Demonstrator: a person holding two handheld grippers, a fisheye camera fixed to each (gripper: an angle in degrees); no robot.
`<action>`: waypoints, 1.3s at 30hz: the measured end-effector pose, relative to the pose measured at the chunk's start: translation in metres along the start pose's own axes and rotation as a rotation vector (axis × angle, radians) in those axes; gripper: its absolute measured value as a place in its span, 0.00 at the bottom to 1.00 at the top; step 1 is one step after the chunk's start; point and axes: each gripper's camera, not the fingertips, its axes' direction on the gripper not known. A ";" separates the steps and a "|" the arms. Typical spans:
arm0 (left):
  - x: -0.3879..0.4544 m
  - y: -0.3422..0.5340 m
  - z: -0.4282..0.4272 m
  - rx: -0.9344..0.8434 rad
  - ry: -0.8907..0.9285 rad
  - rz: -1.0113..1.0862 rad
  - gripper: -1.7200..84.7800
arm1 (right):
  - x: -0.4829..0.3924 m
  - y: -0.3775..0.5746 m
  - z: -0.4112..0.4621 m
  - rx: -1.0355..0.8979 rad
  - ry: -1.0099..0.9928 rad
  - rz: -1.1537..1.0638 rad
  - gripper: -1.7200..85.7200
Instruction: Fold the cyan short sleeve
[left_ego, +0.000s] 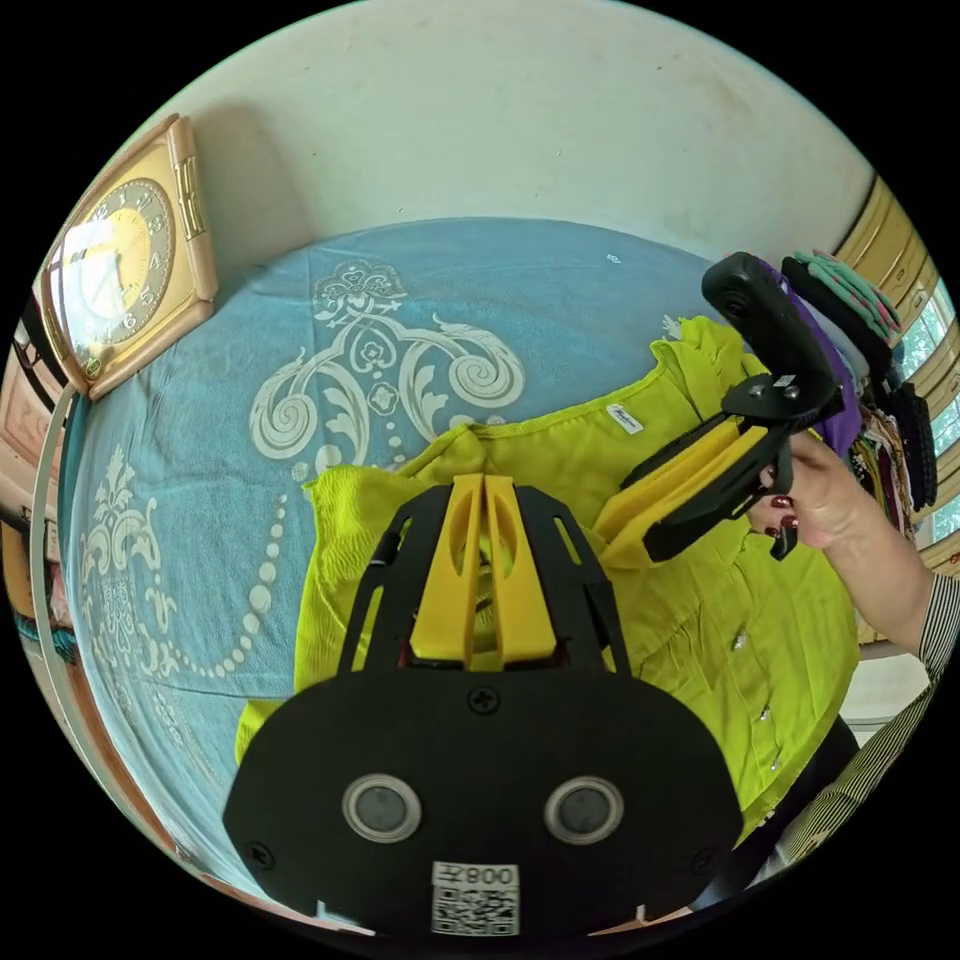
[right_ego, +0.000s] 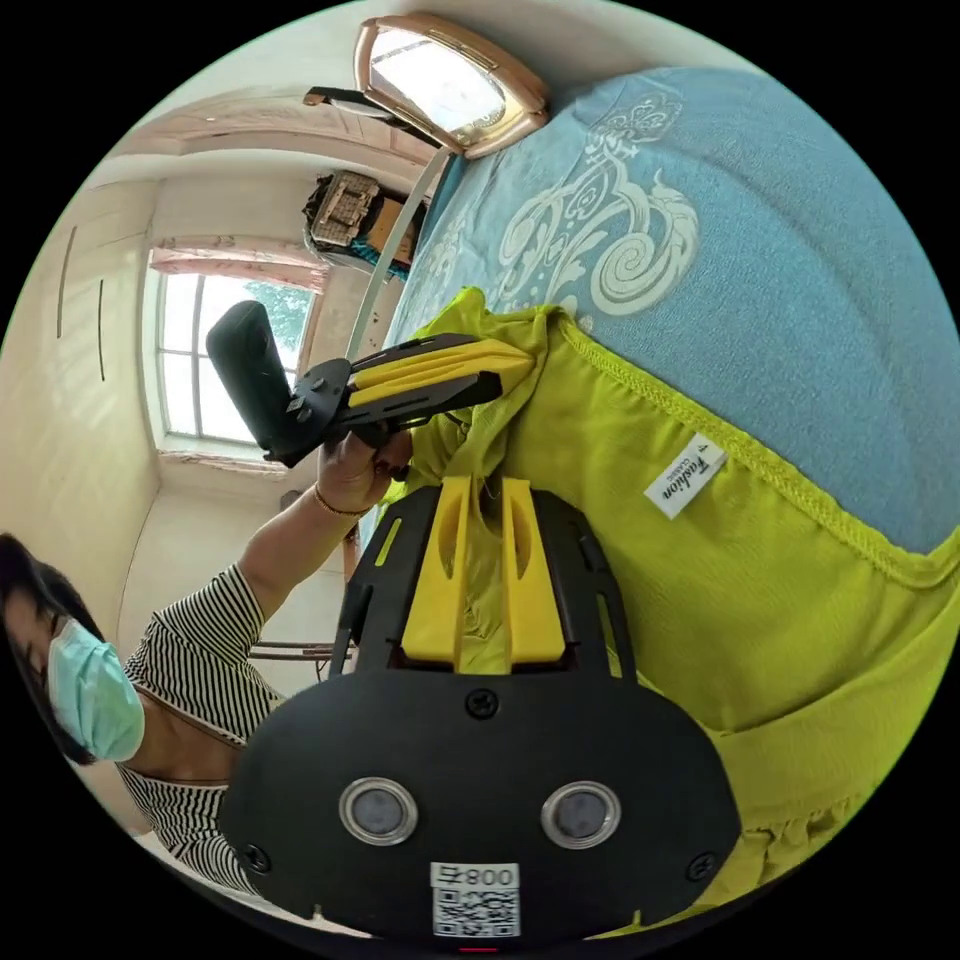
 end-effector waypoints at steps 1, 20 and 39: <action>0.002 0.000 0.000 0.003 -0.007 0.002 0.02 | -0.001 0.004 -0.003 0.016 0.020 -0.001 0.11; 0.069 0.014 -0.046 0.246 -0.062 0.009 0.02 | -0.066 0.243 -0.015 0.328 0.645 -0.016 0.02; 0.179 -0.079 0.000 0.202 0.361 0.217 0.09 | -0.053 0.494 -0.043 0.765 0.814 0.459 0.09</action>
